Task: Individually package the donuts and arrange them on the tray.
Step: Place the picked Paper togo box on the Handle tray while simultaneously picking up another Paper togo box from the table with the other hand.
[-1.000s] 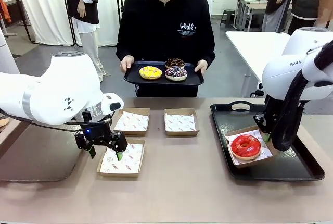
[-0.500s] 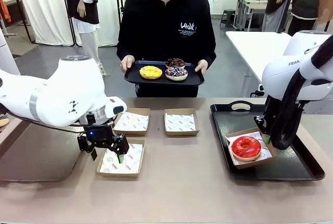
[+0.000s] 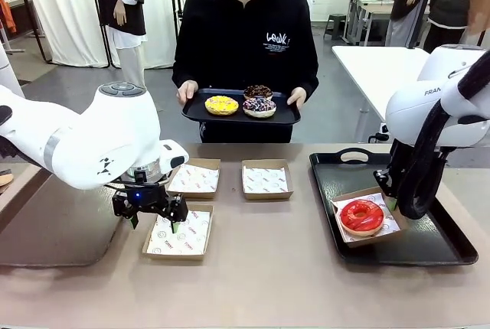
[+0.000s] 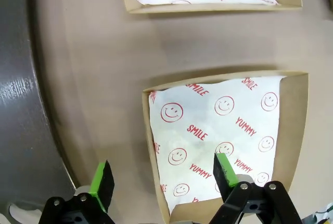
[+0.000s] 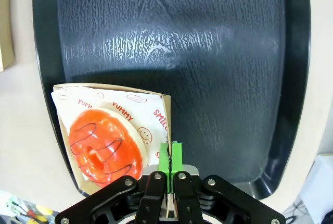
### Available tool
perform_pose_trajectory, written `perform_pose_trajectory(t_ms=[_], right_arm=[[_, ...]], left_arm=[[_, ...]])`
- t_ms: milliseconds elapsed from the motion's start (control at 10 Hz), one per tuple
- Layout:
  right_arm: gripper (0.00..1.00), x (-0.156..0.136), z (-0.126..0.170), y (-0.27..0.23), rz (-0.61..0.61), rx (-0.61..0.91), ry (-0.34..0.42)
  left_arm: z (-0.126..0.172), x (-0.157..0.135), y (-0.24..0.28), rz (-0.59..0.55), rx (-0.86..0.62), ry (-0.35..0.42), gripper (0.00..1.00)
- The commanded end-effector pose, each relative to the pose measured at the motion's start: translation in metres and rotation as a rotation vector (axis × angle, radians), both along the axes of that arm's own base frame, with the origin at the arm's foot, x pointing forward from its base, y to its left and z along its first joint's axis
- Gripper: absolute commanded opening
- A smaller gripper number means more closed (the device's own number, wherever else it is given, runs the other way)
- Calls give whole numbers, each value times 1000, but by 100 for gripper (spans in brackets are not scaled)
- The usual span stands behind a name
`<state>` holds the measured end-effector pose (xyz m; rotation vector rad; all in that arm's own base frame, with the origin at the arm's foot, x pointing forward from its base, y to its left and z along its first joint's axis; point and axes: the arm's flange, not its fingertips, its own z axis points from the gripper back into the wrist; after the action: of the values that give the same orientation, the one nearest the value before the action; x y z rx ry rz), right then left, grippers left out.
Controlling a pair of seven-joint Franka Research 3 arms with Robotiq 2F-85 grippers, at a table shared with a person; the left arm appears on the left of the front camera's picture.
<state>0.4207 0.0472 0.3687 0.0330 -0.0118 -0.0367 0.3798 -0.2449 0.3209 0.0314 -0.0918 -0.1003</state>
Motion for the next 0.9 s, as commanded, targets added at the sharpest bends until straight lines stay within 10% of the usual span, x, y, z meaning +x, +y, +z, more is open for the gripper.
perform_pose_trajectory(t_ms=[0, 100, 200, 300, 400, 500, 600, 800], right_arm=[[1, 7, 2, -5, 17, 29, 21], [59, 7, 2, -6, 22, 29, 28], [59, 7, 3, -6, 22, 28, 34], [100, 8, 3, -7, 20, 34, 42], [63, 8, 3, -8, 18, 38, 48], [100, 9, 2, -8, 17, 46, 54], [100, 9, 3, -9, 15, 55, 57], [100, 6, 9, -13, 27, 83, 48]], left_arm=[[-6, 3, -6, 42, 3, -38, 100], [-7, 5, -5, 65, -16, -30, 41], [-7, 7, -5, 78, -20, -19, 41], [-7, 7, -5, 75, -21, -15, 0], [-7, 8, -5, 74, -22, -12, 0], [-7, 8, -6, 73, -23, -8, 0], [-7, 8, -6, 76, -28, -6, 16], [-5, 8, -5, 83, -40, -10, 0]])
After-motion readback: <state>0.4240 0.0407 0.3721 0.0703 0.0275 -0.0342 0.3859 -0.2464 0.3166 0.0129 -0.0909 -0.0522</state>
